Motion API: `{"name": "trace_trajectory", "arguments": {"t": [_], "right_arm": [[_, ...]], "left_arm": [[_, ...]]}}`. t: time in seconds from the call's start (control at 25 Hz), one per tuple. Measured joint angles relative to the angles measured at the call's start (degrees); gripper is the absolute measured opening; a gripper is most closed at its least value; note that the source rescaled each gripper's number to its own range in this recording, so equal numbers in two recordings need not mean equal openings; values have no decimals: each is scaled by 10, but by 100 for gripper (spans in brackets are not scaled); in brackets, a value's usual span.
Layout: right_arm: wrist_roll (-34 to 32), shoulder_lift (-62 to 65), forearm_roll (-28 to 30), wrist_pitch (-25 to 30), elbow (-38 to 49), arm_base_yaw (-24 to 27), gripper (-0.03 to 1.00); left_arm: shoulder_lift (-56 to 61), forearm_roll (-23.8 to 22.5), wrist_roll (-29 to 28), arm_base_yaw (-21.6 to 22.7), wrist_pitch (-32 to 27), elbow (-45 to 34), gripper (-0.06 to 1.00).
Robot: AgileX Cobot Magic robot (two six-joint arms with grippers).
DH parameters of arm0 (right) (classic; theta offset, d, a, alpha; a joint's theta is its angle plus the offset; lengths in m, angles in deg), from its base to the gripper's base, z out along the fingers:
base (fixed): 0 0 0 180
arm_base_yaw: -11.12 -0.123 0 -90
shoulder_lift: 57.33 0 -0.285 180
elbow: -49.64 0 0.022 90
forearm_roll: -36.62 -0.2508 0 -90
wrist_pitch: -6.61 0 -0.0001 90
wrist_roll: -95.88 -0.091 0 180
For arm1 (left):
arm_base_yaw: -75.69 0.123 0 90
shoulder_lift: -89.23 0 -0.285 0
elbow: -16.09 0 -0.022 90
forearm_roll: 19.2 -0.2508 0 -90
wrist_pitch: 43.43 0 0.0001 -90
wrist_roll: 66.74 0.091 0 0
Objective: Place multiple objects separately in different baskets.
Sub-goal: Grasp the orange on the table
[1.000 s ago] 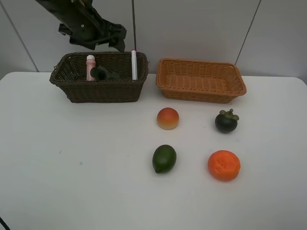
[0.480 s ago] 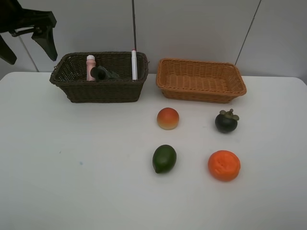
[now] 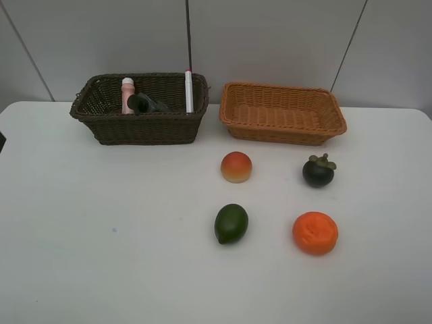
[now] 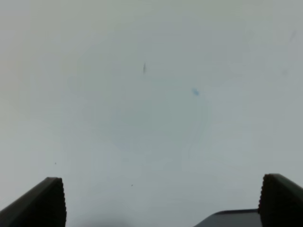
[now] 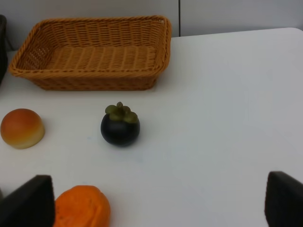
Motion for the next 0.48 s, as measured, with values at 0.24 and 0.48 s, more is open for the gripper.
{"name": "trace_trajectory", "arguments": {"t": [0.24, 0.48], "right_arm": [[0, 0, 0, 0, 0, 0, 94], [0, 0, 0, 0, 0, 0, 94]], "left_arm": [[260, 4, 26, 0, 5, -133, 100], [472, 19, 74, 0, 13, -206, 100]]}}
